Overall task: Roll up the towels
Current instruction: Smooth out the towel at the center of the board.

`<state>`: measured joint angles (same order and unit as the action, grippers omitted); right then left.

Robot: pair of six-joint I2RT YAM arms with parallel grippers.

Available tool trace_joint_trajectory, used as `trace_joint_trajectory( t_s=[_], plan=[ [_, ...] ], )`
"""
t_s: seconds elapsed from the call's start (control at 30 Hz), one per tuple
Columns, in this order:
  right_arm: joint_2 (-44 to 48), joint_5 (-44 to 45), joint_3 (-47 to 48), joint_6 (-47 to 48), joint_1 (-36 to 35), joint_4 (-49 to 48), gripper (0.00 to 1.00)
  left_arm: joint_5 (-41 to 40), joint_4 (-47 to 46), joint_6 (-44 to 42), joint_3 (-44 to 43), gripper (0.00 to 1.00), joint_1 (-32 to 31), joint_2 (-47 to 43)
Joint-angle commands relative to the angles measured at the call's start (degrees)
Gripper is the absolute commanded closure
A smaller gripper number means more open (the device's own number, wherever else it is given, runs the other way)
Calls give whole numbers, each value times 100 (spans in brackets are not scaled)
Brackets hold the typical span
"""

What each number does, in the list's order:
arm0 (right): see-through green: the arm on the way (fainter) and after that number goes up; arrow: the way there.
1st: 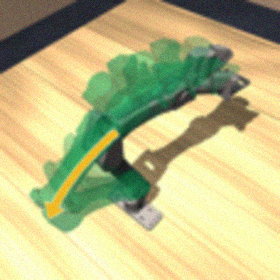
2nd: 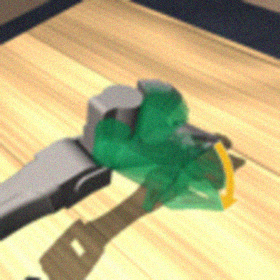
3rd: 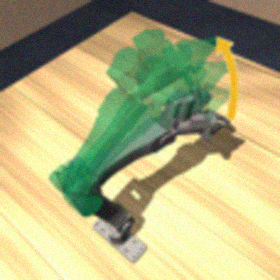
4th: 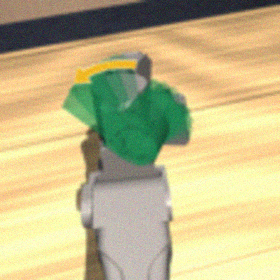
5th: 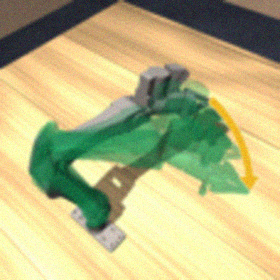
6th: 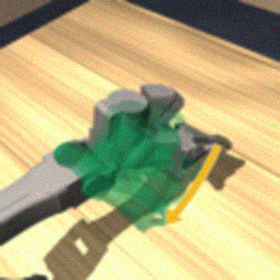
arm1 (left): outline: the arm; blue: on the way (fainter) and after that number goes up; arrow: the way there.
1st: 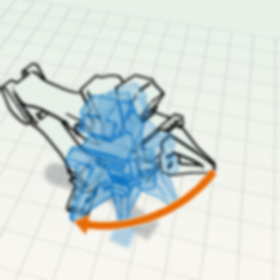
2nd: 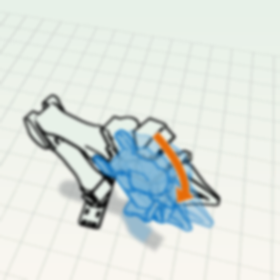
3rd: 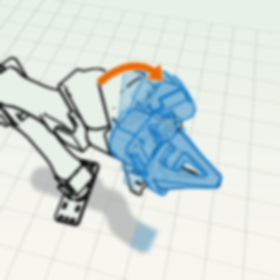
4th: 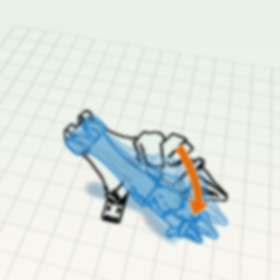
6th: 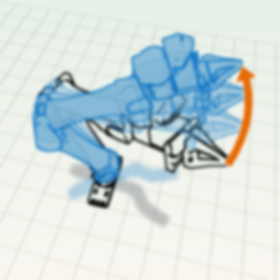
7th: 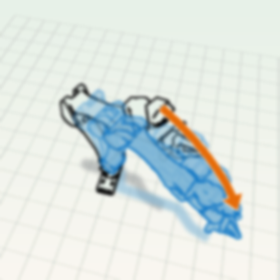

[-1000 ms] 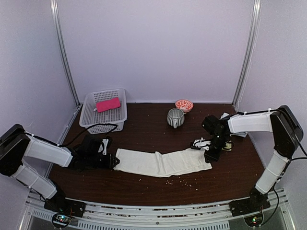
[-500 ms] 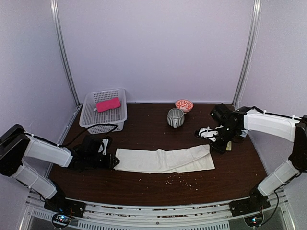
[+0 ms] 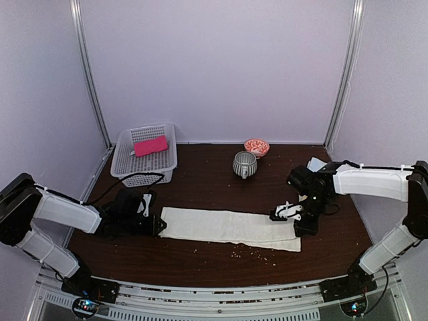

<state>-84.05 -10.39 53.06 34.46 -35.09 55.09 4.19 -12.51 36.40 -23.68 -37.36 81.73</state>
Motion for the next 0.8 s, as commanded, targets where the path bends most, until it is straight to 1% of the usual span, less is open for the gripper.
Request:
trace_joint_trajectory(
  t_s=[0.0,0.1,0.3,0.37,0.4,0.47,0.53,0.63,0.77],
  plan=[
    [-297,-340,-350,244,-143,352,97,-143,215,-87,-8,76,-24,189],
    [-412,-513,-404,456,-160,507,91,-162,322,-118,-52,76,-20,166],
    [-147,-1121,197,834,-165,1049,90,-348,676,-236,-182,76,-18,-130],
    [-67,-1460,352,1157,-171,1379,79,-397,824,-282,-242,76,-22,-247],
    [-30,-1599,383,1275,-173,1516,75,-415,902,-317,-273,76,-20,-322],
    [29,-1861,467,1522,-160,1801,74,-438,1110,-388,-376,76,-19,-520],
    [92,-1995,534,1584,-92,1889,73,-437,1338,-483,-531,75,-16,-774],
    [77,-1790,622,1133,116,1438,73,-516,1568,-620,-813,75,-16,-1082],
    [-154,-1862,791,1173,511,1468,73,-627,1756,-912,-1268,75,-9,-950]
  ],
)
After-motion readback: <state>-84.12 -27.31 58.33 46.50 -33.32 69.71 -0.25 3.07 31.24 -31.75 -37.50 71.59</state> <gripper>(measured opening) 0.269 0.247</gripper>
